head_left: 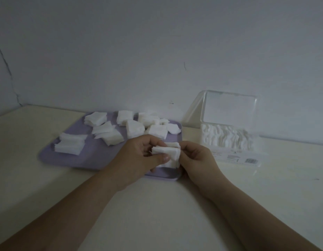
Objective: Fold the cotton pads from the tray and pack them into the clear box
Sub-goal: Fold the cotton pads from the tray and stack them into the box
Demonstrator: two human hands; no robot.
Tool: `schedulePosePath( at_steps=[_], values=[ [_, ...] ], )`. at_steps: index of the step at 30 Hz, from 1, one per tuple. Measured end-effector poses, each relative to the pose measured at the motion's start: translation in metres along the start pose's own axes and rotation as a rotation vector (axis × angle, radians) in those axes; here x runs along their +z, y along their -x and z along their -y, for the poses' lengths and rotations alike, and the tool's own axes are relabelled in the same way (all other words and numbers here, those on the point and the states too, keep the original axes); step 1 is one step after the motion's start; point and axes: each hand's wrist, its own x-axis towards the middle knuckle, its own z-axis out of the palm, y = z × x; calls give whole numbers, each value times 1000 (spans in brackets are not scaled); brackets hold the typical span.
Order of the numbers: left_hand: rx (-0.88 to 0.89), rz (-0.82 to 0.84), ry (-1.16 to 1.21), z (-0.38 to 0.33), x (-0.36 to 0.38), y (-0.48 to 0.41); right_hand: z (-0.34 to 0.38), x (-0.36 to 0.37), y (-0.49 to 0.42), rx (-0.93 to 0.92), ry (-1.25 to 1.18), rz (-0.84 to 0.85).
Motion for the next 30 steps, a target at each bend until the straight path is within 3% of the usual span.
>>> schedulePosePath(
  at_steps=[18,30],
  values=[
    [-28,-219,9,1,2,0,5,-4,1,66,-129,84],
    [-74,-194,196,1,-6,-2,0,-3,0,55,-117,-121]
  ],
)
